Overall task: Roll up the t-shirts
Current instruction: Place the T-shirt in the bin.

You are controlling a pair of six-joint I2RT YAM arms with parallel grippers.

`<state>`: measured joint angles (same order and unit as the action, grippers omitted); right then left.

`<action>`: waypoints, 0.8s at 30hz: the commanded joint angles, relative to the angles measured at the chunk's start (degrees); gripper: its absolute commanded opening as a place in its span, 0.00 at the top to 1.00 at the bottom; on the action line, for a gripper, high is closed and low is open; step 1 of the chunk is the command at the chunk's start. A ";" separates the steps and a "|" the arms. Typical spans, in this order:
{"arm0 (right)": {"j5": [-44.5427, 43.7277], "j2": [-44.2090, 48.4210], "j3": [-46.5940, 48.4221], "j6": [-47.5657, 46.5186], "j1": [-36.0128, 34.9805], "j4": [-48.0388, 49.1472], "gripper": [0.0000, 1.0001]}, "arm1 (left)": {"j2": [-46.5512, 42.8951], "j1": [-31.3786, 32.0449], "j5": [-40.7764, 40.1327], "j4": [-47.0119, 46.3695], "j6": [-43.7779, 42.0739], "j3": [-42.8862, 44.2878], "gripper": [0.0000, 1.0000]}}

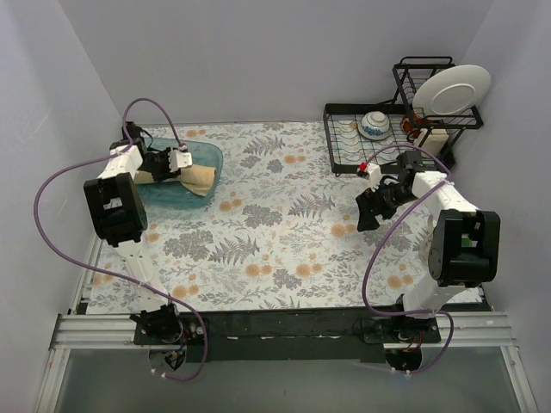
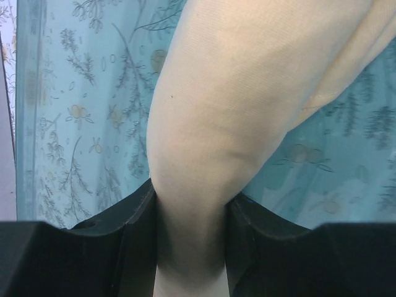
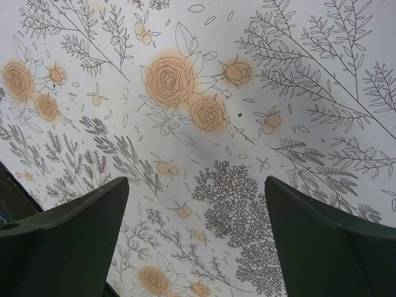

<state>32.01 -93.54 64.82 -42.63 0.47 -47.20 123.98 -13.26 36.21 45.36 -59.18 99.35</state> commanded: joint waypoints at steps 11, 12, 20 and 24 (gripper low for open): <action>1.56 1.96 -2.68 0.62 -0.12 2.11 0.01 | -8.67 0.07 -4.21 23.24 -4.80 6.12 1.00; 1.56 1.69 -2.59 0.62 -0.12 2.46 0.01 | -9.02 0.07 -4.74 24.15 -5.07 4.03 1.00; 1.56 0.02 -0.40 0.53 -0.12 2.29 0.02 | -16.93 0.16 -4.13 22.83 -7.88 -11.80 1.00; 2.00 -0.15 -0.66 0.53 -0.12 2.38 0.01 | -17.99 0.07 -4.21 24.07 -8.15 -12.43 1.00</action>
<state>32.23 -93.38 62.46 -42.17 0.47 -45.19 111.44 -13.28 30.68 67.40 -65.21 86.54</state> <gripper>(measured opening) 0.985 0.362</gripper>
